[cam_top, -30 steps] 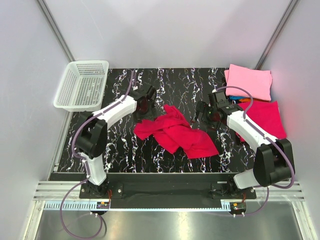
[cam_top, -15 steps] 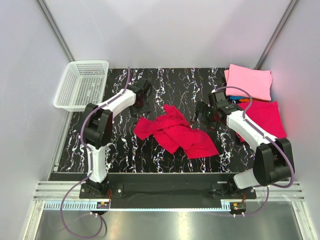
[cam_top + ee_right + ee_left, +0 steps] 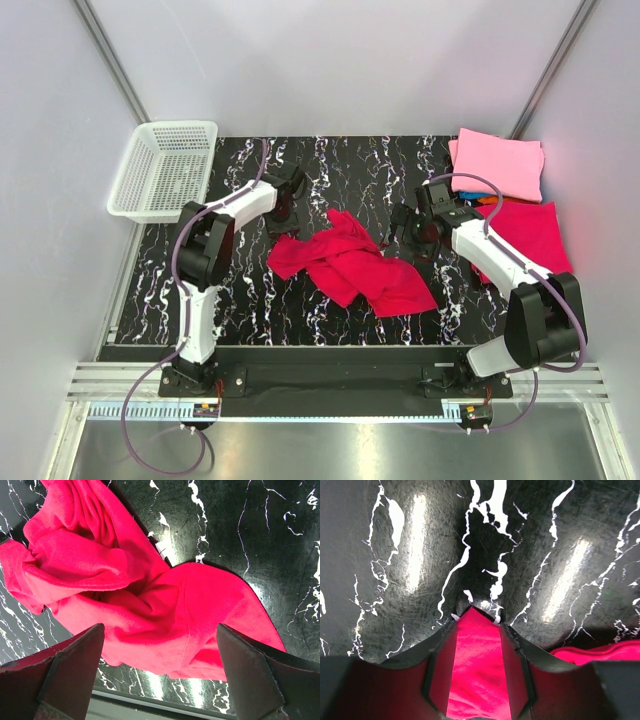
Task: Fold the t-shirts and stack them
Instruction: Fold the tshirt
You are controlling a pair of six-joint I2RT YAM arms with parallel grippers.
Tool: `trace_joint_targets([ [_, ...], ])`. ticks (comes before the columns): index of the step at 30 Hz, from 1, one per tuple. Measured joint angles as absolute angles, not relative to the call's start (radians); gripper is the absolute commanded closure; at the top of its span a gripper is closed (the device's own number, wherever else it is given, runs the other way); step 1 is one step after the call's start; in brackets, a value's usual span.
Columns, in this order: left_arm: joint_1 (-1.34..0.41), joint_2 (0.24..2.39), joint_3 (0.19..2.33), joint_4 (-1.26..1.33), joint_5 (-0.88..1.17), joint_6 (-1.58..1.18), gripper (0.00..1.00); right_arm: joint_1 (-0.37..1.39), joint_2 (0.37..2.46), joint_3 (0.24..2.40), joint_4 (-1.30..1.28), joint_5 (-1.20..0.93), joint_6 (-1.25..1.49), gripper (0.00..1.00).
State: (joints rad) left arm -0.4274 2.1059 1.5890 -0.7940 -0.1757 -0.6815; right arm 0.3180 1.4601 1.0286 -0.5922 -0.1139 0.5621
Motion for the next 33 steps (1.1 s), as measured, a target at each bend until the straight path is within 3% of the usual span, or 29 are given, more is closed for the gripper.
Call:
trace_joint_targets([
  [6, -0.427, 2.114, 1.597, -0.796, -0.178, -0.672, 0.55, 0.318, 1.46, 1.042, -0.597, -0.113, 0.562, 0.0],
  [9, -0.427, 2.117, 1.6, -0.796, -0.18, -0.664, 0.7, 0.318, 1.46, 1.042, -0.599, -0.112, 0.564, 0.0],
  [10, -0.427, 2.117, 1.601, -0.796, -0.18, -0.663, 0.84, 0.318, 1.46, 1.042, -0.599, -0.112, 0.564, 0.0],
  [12, -0.427, 2.118, 1.602, -0.796, -0.18, -0.662, 0.99, 0.318, 1.46, 1.042, -0.599, -0.106, 0.566, 0.0],
  [23, -0.427, 2.038, 1.611, -0.843, -0.178, -0.614, 1.0, 0.318, 1.46, 1.042, -0.604, -0.08, 0.561, 0.0],
  [33, -0.428, 1.676, 1.977, -0.928, -0.181, -0.559, 1.0, 0.319, 1.439, 1.079, -0.627, -0.071, 0.519, 0.0],
])
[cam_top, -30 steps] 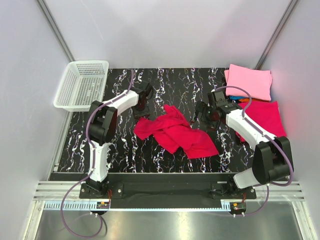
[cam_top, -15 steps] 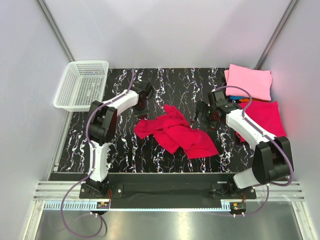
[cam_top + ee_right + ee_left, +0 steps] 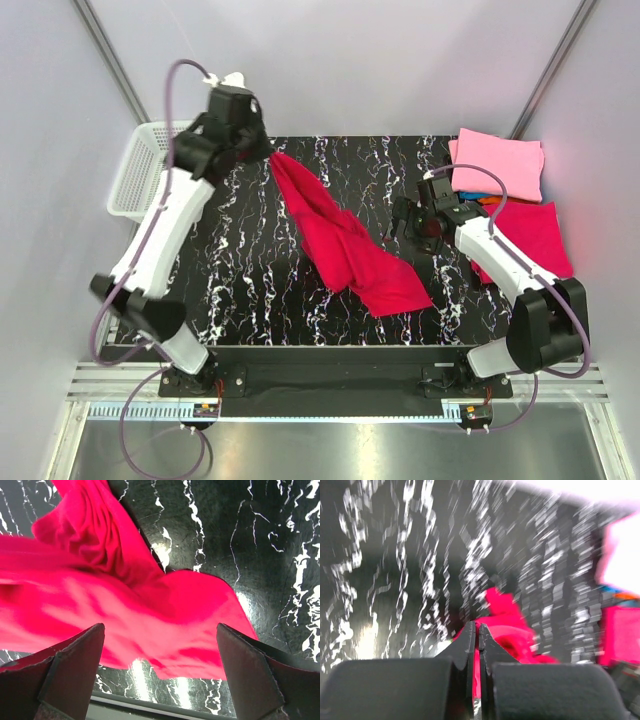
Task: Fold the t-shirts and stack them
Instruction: Fold the tshirt
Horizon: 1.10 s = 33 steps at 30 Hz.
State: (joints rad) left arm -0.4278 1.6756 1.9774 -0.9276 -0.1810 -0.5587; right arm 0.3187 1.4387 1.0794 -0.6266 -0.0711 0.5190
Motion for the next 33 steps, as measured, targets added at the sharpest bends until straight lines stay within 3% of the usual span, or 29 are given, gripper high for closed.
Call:
trace_joint_targets([
  [9, -0.428, 1.496, 2.027, -0.972, -0.2, -0.553, 1.0, 0.321, 1.456, 1.097, -0.609, -0.177, 0.464, 0.06],
  [20, -0.428, 1.454, 2.038, -1.02, -0.192, -0.543, 0.98, 0.409, 1.673, 1.25, -0.545, -0.301, 0.442, 0.08],
  [33, -0.483, 1.474, 2.232, -0.828, 0.263, -0.376, 1.0, 0.437, 1.734, 1.322, -0.538, -0.164, 0.447, 0.02],
])
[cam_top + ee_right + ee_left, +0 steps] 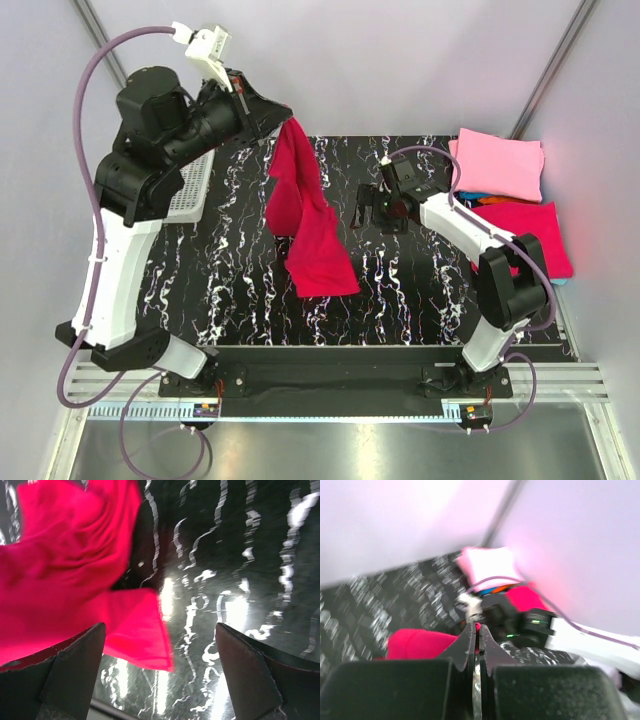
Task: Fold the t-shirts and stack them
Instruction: Fold the tshirt
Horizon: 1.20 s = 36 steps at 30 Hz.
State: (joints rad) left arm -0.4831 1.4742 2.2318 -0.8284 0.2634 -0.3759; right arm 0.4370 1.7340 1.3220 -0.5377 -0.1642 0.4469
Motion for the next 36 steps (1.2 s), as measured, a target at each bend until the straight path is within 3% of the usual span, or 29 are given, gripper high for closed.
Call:
trace_joint_targets([
  [7, -0.488, 1.387, 2.235, -0.698, 0.412, -0.318, 0.99, 0.437, 1.678, 1.332, -0.546, -0.06, 0.449, 0.0],
  [20, -0.488, 1.099, 2.222, -0.574, 0.379, -0.285, 0.95, 0.437, 1.623, 1.372, -0.566, 0.007, 0.442, 0.0],
  [30, -0.488, 1.104, 2.097, -0.582, 0.23, -0.293, 0.95, 0.437, 1.62, 1.363, -0.574, -0.018, 0.441, 0.0],
  [36, -0.488, 1.184, 2.064, -0.547, 0.271, -0.361, 1.0, 0.437, 1.586, 1.352, -0.606, 0.041, 0.442, 0.0],
])
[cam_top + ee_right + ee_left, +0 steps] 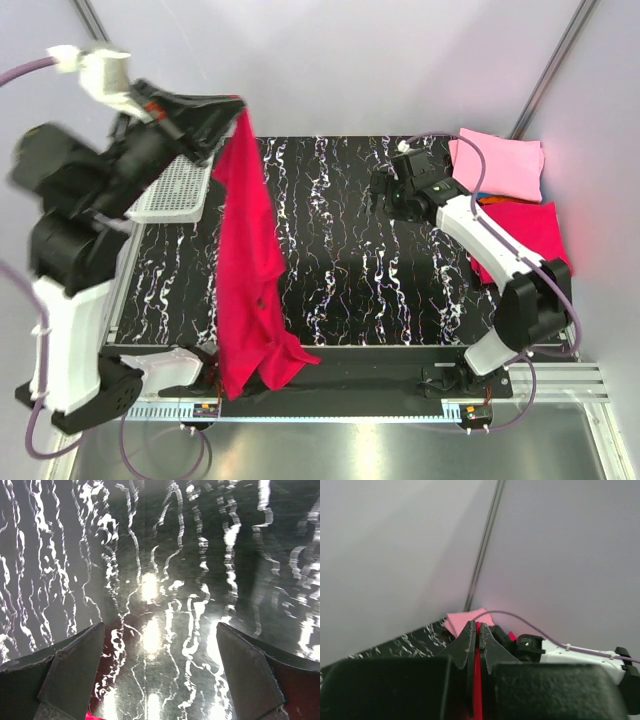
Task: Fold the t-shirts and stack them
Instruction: Fold the tshirt
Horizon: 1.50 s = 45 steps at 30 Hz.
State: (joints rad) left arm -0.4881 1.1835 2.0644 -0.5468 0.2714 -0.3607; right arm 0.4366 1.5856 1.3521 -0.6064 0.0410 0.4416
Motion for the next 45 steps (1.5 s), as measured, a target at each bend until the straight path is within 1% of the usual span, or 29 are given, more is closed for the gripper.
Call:
trace_joint_targets([
  [5, -0.528, 1.311, 1.935, -0.512, 0.298, -0.412, 1.0, 0.436, 1.442, 1.348, -0.653, 0.152, 0.445, 0.0],
  [10, -0.614, 1.527, 1.786, -0.509, 0.294, -0.426, 1.0, 0.436, 1.281, 1.381, -0.724, 0.247, 0.447, 0.0],
  [14, -0.683, 1.708, 1.753, -0.532, 0.31, -0.427, 1.0, 0.436, 1.216, 1.424, -0.772, 0.288, 0.447, 0.0],
  [17, -0.724, 1.788, 1.753, -0.53, 0.335, -0.423, 1.0, 0.436, 1.2, 1.433, -0.802, 0.309, 0.447, 0.0],
  [23, -0.793, 1.822, 1.768, -0.529, 0.399, -0.38, 1.0, 0.436, 1.204, 1.433, -0.852, 0.336, 0.449, 0.0],
  [29, -0.814, 1.787, 1.813, -0.513, 0.427, -0.33, 1.0, 0.436, 1.218, 1.433, -0.867, 0.364, 0.449, 0.0],
  [31, -0.812, 1.747, 1.814, -0.505, 0.374, -0.315, 1.0, 0.436, 1.23, 1.434, -0.868, 0.374, 0.448, 0.0],
  [34, -0.811, 1.68, 1.812, -0.497, 0.169, -0.314, 1.0, 0.436, 1.255, 1.438, -0.867, 0.378, 0.448, 0.0],
  [36, -0.804, 1.64, 1.806, -0.487, 0.04, -0.315, 0.73, 0.436, 1.268, 1.438, -0.868, 0.379, 0.448, 0.0],
  [38, -0.791, 1.625, 1.814, -0.488, -0.043, -0.315, 0.34, 0.436, 1.276, 1.438, -0.868, 0.379, 0.448, 0.0],
  [39, -0.784, 1.633, 1.835, -0.503, -0.084, -0.321, 0.11, 0.436, 1.279, 1.438, -0.867, 0.378, 0.448, 0.0],
  [42, -0.763, 1.696, 1.921, -0.571, -0.211, -0.369, 0.01, 0.436, 1.291, 1.438, -0.867, 0.371, 0.448, 0.0],
  [45, -0.739, 1.747, 1.933, -0.659, -0.321, -0.444, 0.01, 0.435, 1.32, 1.438, -0.865, 0.338, 0.444, 0.01],
])
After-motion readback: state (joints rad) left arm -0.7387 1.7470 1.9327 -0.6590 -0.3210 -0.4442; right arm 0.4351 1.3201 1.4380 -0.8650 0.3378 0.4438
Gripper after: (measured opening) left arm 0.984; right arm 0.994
